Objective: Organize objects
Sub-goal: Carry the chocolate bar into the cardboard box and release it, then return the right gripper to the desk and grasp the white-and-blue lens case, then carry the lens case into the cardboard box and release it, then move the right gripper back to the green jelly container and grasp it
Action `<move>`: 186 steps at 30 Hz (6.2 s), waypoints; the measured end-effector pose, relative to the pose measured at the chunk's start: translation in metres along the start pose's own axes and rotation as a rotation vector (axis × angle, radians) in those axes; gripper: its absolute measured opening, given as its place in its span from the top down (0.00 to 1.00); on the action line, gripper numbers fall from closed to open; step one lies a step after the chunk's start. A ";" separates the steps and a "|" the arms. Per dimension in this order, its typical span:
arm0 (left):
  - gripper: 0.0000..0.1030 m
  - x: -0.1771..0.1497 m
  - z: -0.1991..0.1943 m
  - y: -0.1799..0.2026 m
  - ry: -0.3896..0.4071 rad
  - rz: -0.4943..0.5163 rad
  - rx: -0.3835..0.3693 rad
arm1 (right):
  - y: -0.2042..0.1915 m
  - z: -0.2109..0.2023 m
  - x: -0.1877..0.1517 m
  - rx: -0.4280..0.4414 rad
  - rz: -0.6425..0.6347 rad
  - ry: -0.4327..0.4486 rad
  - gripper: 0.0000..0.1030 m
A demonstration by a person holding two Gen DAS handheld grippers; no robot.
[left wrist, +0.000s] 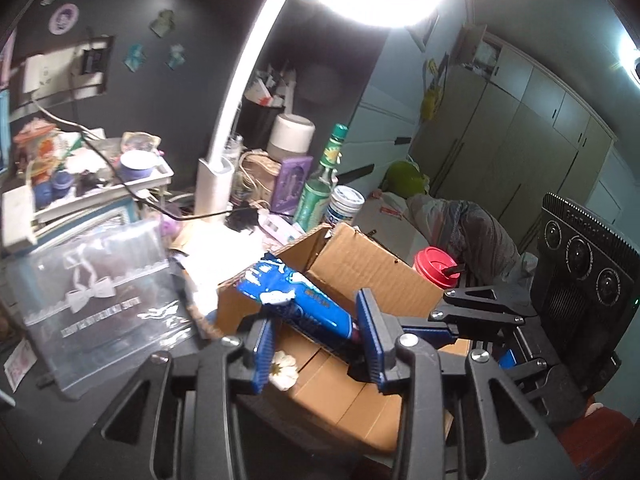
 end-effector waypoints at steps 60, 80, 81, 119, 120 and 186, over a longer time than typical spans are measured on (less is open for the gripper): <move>0.08 -0.208 -0.154 -0.152 0.103 -0.166 0.508 | -0.145 0.183 -0.133 0.166 -0.386 -0.336 0.74; 0.59 -0.165 -0.124 -0.101 0.105 -0.149 0.146 | -0.154 0.103 -0.069 0.203 -0.354 -0.101 0.75; 0.63 -0.162 -0.124 -0.098 0.108 -0.141 0.138 | -0.152 0.099 -0.066 0.197 -0.353 -0.093 0.75; 0.28 0.007 0.007 0.002 -0.058 0.118 0.016 | 0.038 0.016 -0.001 -0.079 -0.079 -0.130 0.56; 0.26 0.007 0.005 0.001 -0.058 0.116 0.021 | 0.039 0.016 -0.001 -0.087 -0.083 -0.130 0.57; 0.15 -0.196 -0.122 -0.169 0.025 -0.211 0.462 | -0.130 0.201 -0.113 0.144 -0.346 -0.339 0.95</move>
Point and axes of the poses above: each gripper's, at about its wrist camera, not at the fingertips, and z roughly the way its jaws point, y to its right, x to its top, the point moved 5 cm from there along z, roughly the way its jaws point, and after that the axes turned 2 degrees about z, right-handed, at the moved point
